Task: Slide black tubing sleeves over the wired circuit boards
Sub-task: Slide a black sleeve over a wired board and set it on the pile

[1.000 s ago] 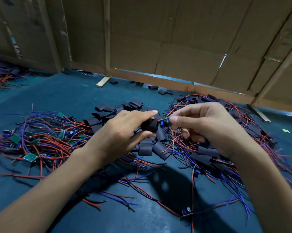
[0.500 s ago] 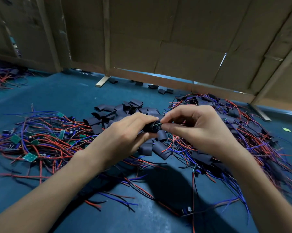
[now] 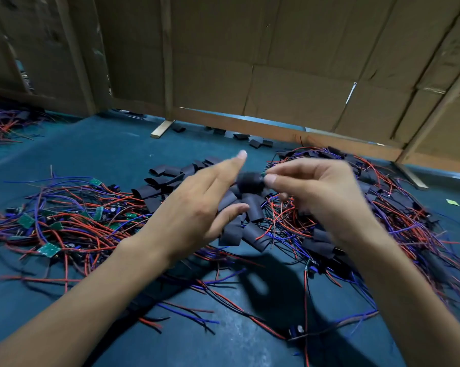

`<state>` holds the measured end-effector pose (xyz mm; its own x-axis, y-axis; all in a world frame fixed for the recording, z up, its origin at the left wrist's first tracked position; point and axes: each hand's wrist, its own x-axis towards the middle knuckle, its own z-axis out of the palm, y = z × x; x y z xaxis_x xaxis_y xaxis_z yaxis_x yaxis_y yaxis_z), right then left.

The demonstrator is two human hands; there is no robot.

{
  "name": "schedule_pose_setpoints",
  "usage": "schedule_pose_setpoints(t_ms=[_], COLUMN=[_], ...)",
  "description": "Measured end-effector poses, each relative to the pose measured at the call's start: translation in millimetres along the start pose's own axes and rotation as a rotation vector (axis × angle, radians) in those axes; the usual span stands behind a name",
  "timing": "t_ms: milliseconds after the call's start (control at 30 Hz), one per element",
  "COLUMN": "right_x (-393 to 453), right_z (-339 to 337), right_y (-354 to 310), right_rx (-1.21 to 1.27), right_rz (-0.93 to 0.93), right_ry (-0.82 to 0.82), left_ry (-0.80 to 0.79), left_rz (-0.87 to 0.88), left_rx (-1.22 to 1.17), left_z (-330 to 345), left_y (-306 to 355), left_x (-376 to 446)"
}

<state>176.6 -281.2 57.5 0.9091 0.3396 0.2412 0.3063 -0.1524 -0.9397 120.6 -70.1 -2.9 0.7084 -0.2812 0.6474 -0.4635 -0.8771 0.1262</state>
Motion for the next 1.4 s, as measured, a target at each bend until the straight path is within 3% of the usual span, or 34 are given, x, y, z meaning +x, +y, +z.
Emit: schedule_pose_setpoints(t_ms=[67,200,333,400,467,567,700,800,933,1100,1300,1400], right_x=[6,14,15,12,6,-4,-6,-1,7,9,6,1], right_z=[-22,-61,-68,-53,-31,9,30,24,8,-5,-6,0], right_y=[-5,-8,7,3,2,23,50,50,41,26,22,23], right_rx=[-0.021,-0.122,-0.918,-0.924,-0.797,-0.925,-1.159,-1.119,-0.859,-0.350,-0.458,-0.538], right_rz=[-0.015,-0.044,0.093,-0.034,-0.168,-0.147,-0.147,-0.186,-0.069,0.099,-0.003,-0.047], right_ry=[0.099,0.305,0.398,0.306,0.030,-0.407,-0.449,-0.406,-0.282,-0.284,-0.335,-0.366], left_ry=[-0.102,-0.341,-0.433,-0.498,-0.520,-0.476,-0.462,-0.547,-0.675,-0.795,-0.735,-0.529], left_rz=[-0.056,0.040,0.083,0.070,0.039,0.004,-0.070,-0.101,-0.142,-0.162,-0.071,-0.032], left_rx=[0.013,0.077,0.113,0.119,0.097,0.010,-0.058,-0.007,-0.066,-0.081,-0.023,-0.177], left_z=[1,5,20,27,25,10,-16,-25,-26,-19,-16,-19], left_y=[-9,-24,-18,-17,-19,-25,-46,-55,-54,-46,-41,-38], left_x=[0,-6,-7,-8,-8,-6,-6,-7,-7,-5,-5,-3])
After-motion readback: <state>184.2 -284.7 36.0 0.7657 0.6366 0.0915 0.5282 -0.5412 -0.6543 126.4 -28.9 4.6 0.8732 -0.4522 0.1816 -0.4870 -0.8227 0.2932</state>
